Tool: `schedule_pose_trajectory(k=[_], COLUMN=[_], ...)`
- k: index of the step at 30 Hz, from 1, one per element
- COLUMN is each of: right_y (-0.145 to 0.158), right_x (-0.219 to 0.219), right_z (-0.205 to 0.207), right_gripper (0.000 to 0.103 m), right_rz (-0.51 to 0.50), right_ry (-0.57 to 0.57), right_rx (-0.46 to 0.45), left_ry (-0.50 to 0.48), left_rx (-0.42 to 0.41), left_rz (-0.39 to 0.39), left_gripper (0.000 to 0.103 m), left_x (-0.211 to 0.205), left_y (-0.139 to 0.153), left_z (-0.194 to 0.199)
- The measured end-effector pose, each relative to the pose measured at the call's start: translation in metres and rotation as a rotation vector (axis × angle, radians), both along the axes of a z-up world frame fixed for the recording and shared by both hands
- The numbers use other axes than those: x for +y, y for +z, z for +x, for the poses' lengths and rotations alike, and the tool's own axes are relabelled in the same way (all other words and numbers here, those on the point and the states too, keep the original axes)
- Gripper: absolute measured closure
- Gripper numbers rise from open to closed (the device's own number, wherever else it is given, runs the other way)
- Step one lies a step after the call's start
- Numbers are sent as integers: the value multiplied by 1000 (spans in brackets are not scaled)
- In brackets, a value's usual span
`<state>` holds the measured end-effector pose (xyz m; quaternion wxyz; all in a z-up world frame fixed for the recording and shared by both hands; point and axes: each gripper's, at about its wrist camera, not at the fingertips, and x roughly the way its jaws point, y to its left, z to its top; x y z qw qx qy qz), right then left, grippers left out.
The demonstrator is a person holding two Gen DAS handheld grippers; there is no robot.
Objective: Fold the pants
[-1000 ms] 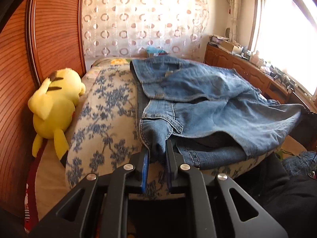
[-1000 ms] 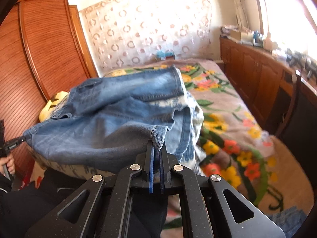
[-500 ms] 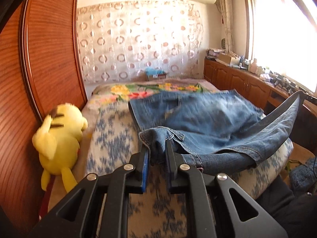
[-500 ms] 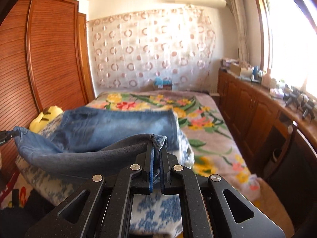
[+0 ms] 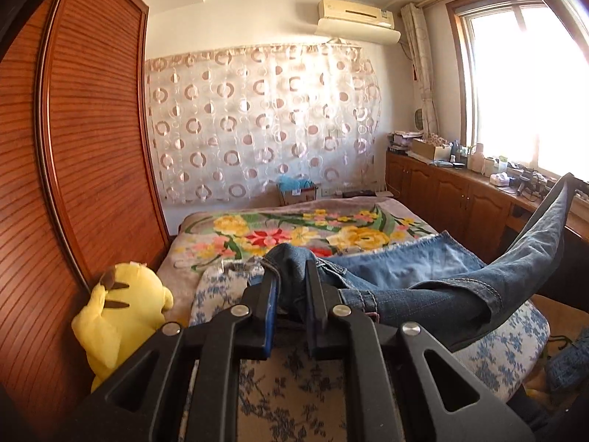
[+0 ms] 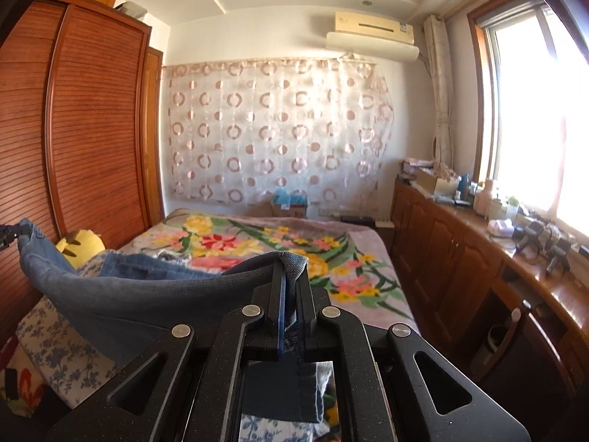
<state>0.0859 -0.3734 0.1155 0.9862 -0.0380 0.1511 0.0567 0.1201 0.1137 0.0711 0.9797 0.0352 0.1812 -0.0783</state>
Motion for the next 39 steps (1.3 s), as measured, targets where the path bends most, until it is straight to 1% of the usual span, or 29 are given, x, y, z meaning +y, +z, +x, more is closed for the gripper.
schedule_pose_trajectory(k=[7, 10, 12, 14, 17, 21, 24, 32, 39], right_y=[29, 38, 37, 33, 18, -8, -26, -61, -79], right_x=[-2, -1, -1, -1, 1, 2, -2, -7, -8], right_z=[4, 11, 21, 33, 55, 86, 108, 173, 225], right_gripper=[101, 101, 101, 101, 101, 101, 101, 101, 101], right_rz=[-7, -22, -33, -42, -55, -74, -75, -99, -84], right_ry=[-10, -22, -30, -37, -44, -54, -64, -67, -59], right_rx=[-62, -72, -65, -48, -12, 38, 76, 157, 187], left_ry=[8, 17, 21, 30, 39, 48, 53, 60, 70], left_rx=[-56, -64, -50, -26, 15, 76, 108, 167, 197], left_rz=[-2, 14, 15, 22, 31, 38, 41, 66, 77], left_gripper=[94, 94, 94, 94, 94, 94, 94, 93, 93], left_x=[-1, -2, -1, 0, 1, -1, -5, -18, -22], left_y=[27, 31, 28, 19, 2, -25, -39, -56, -62], left_z=[9, 16, 25, 38, 56, 84, 100, 146, 192])
